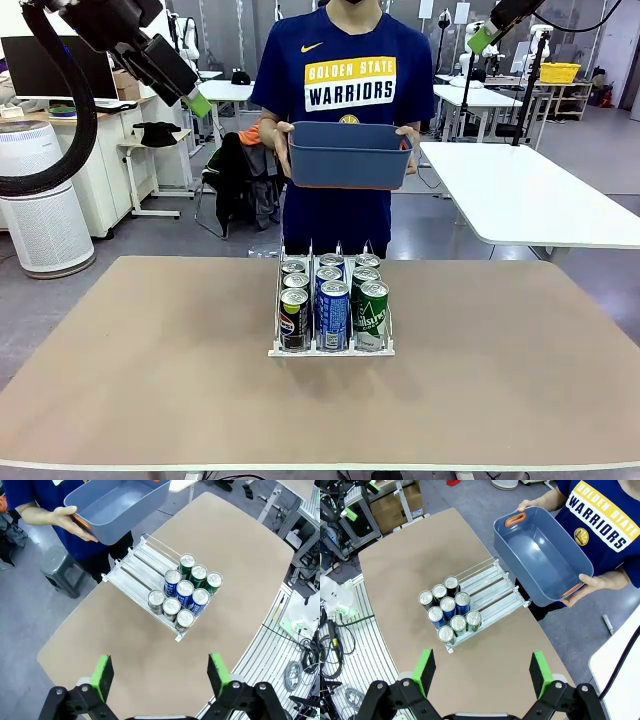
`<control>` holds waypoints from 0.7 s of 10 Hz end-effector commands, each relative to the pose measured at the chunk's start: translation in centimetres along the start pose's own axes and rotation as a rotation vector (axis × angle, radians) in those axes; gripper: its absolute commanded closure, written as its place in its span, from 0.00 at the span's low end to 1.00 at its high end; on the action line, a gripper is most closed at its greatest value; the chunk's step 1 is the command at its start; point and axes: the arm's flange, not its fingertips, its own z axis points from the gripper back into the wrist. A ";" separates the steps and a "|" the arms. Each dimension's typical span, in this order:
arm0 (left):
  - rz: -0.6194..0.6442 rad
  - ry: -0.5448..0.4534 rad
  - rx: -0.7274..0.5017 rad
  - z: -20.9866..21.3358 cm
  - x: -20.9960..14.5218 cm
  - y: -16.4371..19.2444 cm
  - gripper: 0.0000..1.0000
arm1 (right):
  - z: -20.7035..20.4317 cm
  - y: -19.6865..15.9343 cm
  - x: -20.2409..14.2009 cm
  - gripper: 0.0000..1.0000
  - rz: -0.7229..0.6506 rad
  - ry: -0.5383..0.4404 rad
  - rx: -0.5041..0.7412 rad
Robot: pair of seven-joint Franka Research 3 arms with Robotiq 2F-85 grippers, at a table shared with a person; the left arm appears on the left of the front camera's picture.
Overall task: Fill the beverage cans into the dispenser.
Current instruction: Place the picked Ionic drink in the line of the Automatic Can Dispenser with the same cans.
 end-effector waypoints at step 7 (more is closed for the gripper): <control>0.005 0.005 -0.008 0.0 -0.3 0.3 0.00 | 0.0 0.0 -0.1 0.00 -0.001 0.001 0.001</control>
